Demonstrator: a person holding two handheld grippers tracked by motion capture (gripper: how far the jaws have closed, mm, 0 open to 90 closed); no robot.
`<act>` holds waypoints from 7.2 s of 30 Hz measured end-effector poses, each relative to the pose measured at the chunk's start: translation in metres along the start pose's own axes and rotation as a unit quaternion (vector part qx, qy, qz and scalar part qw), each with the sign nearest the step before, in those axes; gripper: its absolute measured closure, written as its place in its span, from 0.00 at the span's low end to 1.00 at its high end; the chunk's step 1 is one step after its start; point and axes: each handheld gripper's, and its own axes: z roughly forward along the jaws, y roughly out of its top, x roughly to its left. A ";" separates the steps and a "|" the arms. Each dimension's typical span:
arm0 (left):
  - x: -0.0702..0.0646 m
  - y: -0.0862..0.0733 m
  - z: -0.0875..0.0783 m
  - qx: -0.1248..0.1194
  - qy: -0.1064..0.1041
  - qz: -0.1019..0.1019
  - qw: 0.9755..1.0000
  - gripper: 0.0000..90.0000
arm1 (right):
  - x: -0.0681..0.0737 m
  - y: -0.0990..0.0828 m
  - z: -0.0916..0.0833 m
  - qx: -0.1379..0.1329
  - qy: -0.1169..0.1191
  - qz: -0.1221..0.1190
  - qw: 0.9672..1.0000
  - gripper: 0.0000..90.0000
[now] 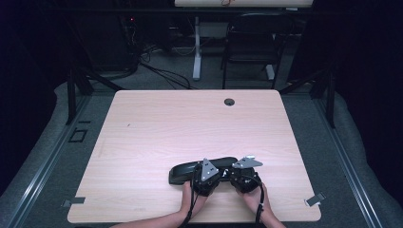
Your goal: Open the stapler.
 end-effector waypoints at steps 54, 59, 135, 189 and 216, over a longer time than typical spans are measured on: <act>-0.004 0.007 -0.007 -0.049 0.030 0.006 0.998 1.00 | 0.014 -0.011 0.000 -0.040 -0.026 0.005 0.999 1.00; -0.003 0.009 -0.010 -0.054 0.028 0.004 0.998 1.00 | 0.013 -0.011 0.000 -0.041 -0.026 0.006 0.999 1.00; 0.016 0.031 -0.056 -0.102 0.025 -0.033 0.994 1.00 | 0.013 -0.010 0.001 -0.038 -0.024 0.003 0.999 1.00; 0.043 0.035 -0.102 -0.129 0.043 -0.063 0.989 1.00 | 0.012 -0.008 0.000 -0.030 -0.024 -0.004 0.999 1.00; 0.055 0.033 -0.117 -0.126 0.046 -0.062 0.989 1.00 | 0.012 -0.008 0.000 -0.029 -0.022 -0.005 0.999 1.00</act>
